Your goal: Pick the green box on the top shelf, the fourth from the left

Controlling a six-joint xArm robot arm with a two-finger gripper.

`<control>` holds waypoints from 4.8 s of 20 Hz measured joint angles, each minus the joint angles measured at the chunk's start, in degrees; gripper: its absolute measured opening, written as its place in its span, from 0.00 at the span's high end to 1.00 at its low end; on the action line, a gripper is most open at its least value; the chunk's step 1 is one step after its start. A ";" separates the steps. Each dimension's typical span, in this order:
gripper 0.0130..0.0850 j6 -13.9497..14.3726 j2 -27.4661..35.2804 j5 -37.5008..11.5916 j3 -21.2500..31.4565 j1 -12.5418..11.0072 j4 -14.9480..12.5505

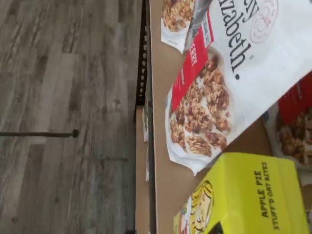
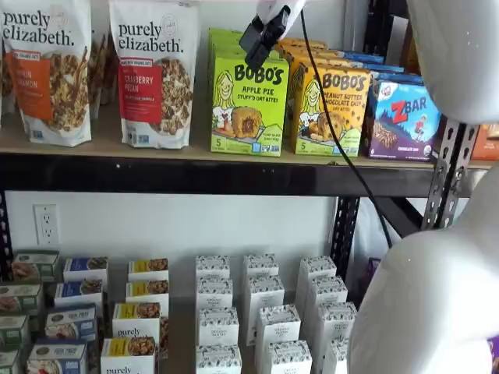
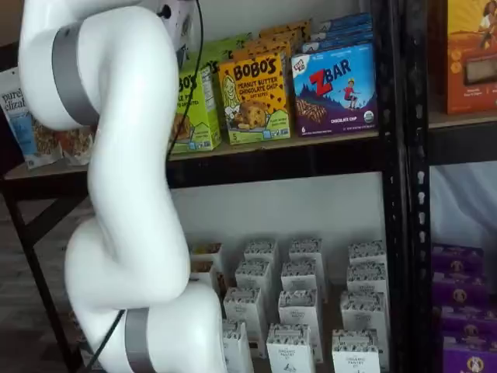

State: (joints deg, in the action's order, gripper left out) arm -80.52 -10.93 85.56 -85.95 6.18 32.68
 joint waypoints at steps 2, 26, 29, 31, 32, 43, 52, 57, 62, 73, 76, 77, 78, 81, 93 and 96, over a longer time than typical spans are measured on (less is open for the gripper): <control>0.00 -0.34 0.07 -0.63 0.33 -0.18 0.18; 0.00 0.03 -0.01 -5.31 3.81 2.32 -3.60; 0.00 0.08 -0.17 -6.36 4.56 2.68 -3.80; 0.00 0.15 -0.47 -7.58 5.38 3.01 -3.92; 0.00 0.20 -0.64 -8.20 5.78 3.19 -4.01; 0.00 0.49 -0.82 -10.20 7.56 4.25 -5.16; 0.28 0.66 -1.87 -13.34 9.61 4.91 -5.08; 0.33 1.00 -2.41 -14.57 10.22 5.27 -5.28; 0.33 1.38 -2.94 -15.80 10.86 5.65 -5.64; 0.61 2.11 -2.99 -15.10 10.47 6.13 -6.65; 0.61 2.28 -3.13 -15.29 10.61 6.29 -6.77; 0.67 2.30 -3.24 -15.50 10.76 6.33 -6.73; 0.67 2.33 -3.29 -15.56 10.80 6.35 -6.71; 0.78 2.45 -3.42 -15.64 10.90 6.46 -6.79; 0.83 3.68 -2.98 -12.78 9.24 7.13 -8.53; 0.83 4.15 -2.95 -11.24 8.43 7.30 -8.92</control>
State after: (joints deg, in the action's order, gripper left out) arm -76.37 -13.88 74.32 -77.52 13.48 23.76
